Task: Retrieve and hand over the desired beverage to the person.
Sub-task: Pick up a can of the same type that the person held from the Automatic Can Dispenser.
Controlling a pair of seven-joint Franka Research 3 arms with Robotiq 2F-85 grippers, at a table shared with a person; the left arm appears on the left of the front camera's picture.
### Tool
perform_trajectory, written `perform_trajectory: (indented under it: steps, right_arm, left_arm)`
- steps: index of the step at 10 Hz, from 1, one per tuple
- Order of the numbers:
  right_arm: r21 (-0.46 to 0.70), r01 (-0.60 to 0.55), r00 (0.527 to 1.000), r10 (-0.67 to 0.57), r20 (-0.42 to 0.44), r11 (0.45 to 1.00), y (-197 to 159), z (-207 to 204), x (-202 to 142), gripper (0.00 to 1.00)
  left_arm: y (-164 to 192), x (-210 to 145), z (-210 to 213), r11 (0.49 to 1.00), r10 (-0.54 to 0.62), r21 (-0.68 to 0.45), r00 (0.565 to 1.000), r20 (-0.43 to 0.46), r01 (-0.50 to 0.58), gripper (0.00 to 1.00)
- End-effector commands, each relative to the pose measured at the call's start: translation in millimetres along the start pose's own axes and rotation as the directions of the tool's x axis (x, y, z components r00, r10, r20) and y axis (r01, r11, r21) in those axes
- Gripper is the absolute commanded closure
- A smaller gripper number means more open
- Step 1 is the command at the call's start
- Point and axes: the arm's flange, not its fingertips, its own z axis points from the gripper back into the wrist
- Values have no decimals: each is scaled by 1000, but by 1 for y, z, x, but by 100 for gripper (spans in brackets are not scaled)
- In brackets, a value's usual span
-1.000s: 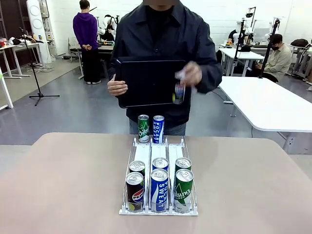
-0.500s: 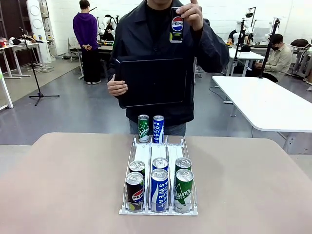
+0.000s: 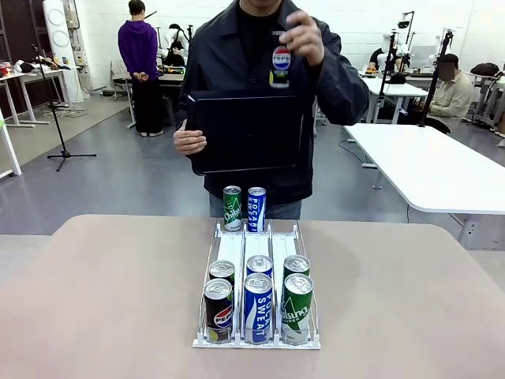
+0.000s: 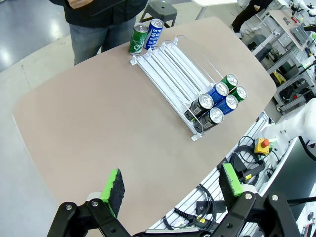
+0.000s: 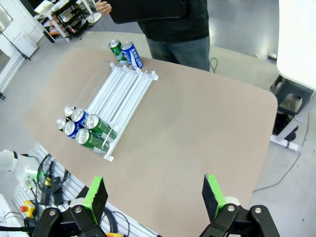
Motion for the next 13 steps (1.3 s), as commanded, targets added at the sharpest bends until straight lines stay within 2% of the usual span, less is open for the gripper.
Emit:
perform_trajectory:
  steps: [1, 13]
  right_arm:
    - [25, -10, 1000, 10, 7, 1000, 1, -1, 0, 0]
    - [25, -10, 1000, 10, 7, 1000, 1, -1, 0, 0]
  left_arm:
    - [1, 1, 2, 1000, -14, -20, 1000, 5, 14, 0]
    - [1, 1, 2, 1000, -14, -20, 1000, 5, 14, 0]
